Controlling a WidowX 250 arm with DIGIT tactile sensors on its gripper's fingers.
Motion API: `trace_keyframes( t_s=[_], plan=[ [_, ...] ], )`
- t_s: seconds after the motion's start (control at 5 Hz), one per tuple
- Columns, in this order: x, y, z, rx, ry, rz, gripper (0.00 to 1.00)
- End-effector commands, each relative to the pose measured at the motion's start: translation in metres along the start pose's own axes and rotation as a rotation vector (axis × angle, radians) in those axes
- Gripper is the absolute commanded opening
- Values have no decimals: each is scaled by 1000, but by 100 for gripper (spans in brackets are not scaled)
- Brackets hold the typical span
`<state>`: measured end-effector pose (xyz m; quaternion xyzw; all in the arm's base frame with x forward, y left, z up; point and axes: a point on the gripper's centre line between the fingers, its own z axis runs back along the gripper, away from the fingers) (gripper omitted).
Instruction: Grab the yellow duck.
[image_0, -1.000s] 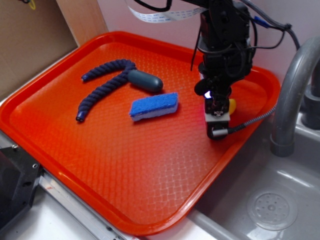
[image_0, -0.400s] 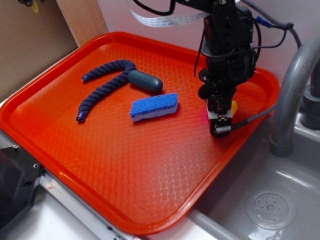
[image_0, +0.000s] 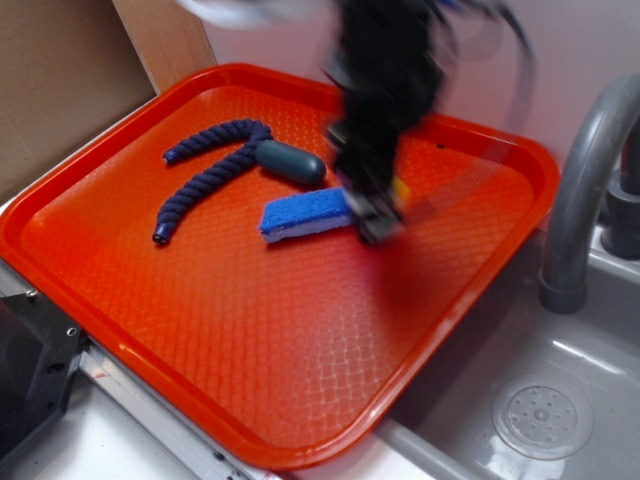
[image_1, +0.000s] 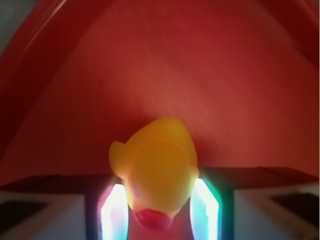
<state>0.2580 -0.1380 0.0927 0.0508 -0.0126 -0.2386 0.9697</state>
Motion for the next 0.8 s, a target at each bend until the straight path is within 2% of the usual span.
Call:
trace_keyframes(
  t_s=[0.0,0.2,0.4,0.6],
  plan=[
    [-68,30,64,73,-29,433,0],
    [-96,39,82,53,-42,513,0],
    [-103,44,86,30,-60,539,0],
    [-97,53,78,11,-51,505,0]
  ],
)
